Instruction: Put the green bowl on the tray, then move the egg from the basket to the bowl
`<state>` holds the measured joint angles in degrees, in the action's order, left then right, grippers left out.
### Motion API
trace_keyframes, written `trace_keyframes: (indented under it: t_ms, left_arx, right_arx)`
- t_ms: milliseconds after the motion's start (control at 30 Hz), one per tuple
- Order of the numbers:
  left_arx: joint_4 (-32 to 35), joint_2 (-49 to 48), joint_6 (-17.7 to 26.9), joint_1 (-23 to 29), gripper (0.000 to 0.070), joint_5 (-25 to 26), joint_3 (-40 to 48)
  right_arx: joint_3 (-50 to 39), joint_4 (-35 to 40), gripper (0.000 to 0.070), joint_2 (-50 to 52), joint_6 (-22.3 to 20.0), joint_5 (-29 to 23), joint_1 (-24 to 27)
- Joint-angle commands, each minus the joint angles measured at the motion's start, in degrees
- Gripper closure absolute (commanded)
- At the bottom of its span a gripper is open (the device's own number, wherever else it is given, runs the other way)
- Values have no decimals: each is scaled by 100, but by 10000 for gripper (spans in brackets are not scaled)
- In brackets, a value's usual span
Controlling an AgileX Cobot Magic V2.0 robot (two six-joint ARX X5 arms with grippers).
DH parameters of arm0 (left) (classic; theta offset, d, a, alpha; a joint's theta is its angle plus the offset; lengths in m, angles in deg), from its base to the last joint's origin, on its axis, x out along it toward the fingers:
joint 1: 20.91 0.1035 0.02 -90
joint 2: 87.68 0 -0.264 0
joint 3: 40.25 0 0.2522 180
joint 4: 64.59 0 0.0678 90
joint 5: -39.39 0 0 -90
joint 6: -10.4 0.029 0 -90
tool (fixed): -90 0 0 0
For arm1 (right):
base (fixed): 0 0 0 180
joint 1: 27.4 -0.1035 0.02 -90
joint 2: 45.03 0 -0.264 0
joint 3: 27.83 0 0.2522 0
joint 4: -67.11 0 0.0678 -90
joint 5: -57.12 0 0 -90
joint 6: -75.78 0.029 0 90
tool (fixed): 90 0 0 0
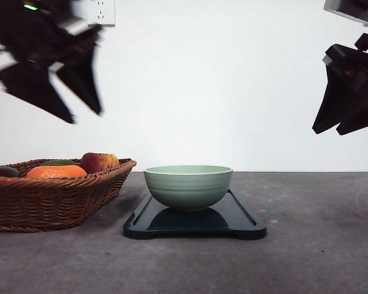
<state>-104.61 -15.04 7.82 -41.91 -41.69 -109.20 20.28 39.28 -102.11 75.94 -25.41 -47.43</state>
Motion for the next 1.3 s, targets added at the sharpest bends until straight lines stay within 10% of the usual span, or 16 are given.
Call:
trace_keyframes:
  t_ms: [0, 600, 767, 1267]
  left_arx:
    - [95, -200, 44, 91, 351, -9, 188]
    - [335, -1632, 335, 947, 353, 57, 1592]
    - [275, -1633, 318, 945, 683, 64, 1588]
    - [212, -1639, 318, 945, 700, 61, 1577]
  right_arx:
    - [42, 11, 421, -50, -60, 0, -31]
    - [42, -112, 421, -50, -66, 4, -32]
    - [43, -59, 685, -50, -68, 9, -33]
    - [46, -47, 682, -44, -66, 0, -35]
